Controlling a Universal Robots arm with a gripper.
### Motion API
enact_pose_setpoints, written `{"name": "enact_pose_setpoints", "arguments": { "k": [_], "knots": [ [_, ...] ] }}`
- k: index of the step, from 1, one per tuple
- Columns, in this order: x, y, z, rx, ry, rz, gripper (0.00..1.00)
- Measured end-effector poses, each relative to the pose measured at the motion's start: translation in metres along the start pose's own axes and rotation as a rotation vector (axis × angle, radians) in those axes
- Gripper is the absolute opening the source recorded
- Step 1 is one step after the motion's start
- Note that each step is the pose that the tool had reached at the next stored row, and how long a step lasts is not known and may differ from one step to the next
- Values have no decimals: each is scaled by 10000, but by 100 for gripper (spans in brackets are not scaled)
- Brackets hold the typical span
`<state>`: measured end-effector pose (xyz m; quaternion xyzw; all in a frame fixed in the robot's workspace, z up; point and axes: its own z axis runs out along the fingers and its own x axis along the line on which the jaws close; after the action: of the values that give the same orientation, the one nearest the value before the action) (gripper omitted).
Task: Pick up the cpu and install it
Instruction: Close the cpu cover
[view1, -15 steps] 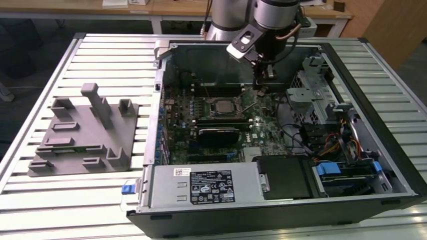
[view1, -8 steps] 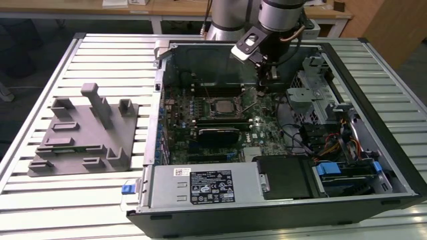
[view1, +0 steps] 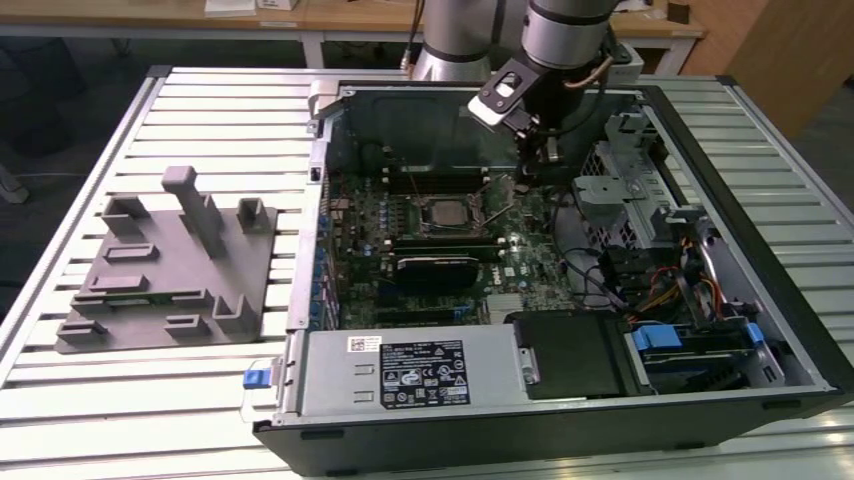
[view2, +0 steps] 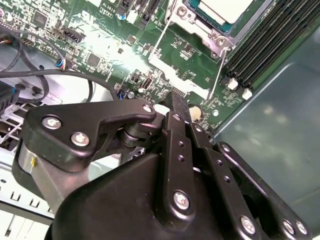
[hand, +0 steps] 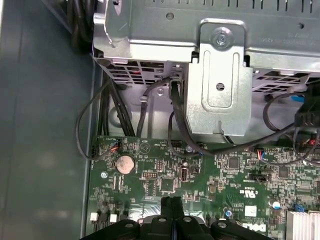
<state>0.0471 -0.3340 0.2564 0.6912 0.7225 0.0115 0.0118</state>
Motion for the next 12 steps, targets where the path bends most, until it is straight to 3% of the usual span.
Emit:
{"name": "enact_pose_setpoints", "arguments": {
  "k": [6, 12],
  "knots": [
    [2, 7, 93, -1, 1, 1, 11],
    [2, -1, 117, 1, -1, 0, 11]
  ]
}}
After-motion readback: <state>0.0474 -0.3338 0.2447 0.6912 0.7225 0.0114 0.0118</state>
